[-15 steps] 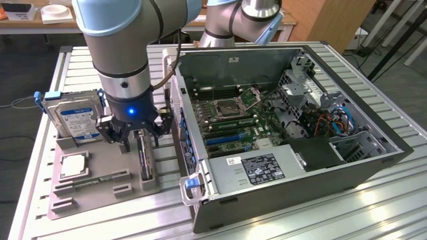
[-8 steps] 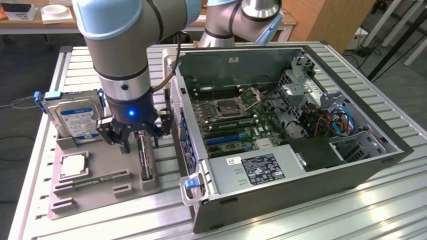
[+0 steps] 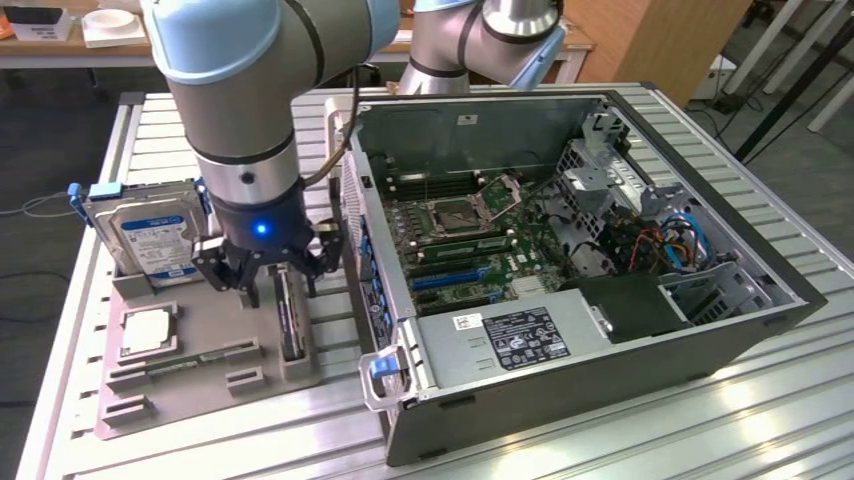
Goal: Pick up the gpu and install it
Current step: 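Pick up the gpu and move the gpu toward the slot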
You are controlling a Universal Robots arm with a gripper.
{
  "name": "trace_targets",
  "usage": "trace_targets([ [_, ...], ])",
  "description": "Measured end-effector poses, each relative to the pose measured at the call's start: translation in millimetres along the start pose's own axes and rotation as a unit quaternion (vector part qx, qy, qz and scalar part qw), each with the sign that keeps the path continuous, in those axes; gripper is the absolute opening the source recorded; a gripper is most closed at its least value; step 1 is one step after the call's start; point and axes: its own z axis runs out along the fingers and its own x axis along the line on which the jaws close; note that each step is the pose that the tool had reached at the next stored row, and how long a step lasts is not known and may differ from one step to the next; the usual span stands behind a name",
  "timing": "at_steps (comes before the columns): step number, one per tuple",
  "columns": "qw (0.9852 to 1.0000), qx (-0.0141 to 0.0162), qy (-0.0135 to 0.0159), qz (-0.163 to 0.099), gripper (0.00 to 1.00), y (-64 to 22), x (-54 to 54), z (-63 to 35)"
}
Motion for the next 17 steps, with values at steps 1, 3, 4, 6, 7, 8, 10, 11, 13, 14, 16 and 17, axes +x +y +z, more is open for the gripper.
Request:
trace_targets([
  [1,1.0000,0.0000,0.0000,0.000,0.66,0.0,0.2,0.5],
  [3,1.0000,0.0000,0.0000,0.000,0.66,0.0,0.7,1.4],
  [4,1.0000,0.0000,-0.0001,0.000,0.66,0.0,0.9,1.9],
  [6,1.0000,0.0000,-0.0002,0.000,0.66,0.0,1.3,3.0],
  [7,1.0000,0.0000,-0.0002,0.000,0.66,0.0,1.3,3.2],
  [8,1.0000,0.0000,-0.0002,0.000,0.66,0.0,1.3,3.2],
  [10,1.0000,0.0000,-0.0002,0.000,0.66,0.0,1.4,3.2],
  [11,1.0000,0.0000,-0.0002,0.000,0.66,0.0,1.3,3.2],
  [13,1.0000,0.0000,-0.0002,0.000,0.66,0.0,1.4,3.3],
  [14,1.0000,0.0000,-0.0002,0.000,0.66,0.0,1.3,3.3],
  [16,1.0000,0.0000,-0.0002,0.000,0.66,0.0,1.3,3.2],
  [17,1.0000,0.0000,-0.0002,0.000,0.66,0.0,1.3,3.2],
])
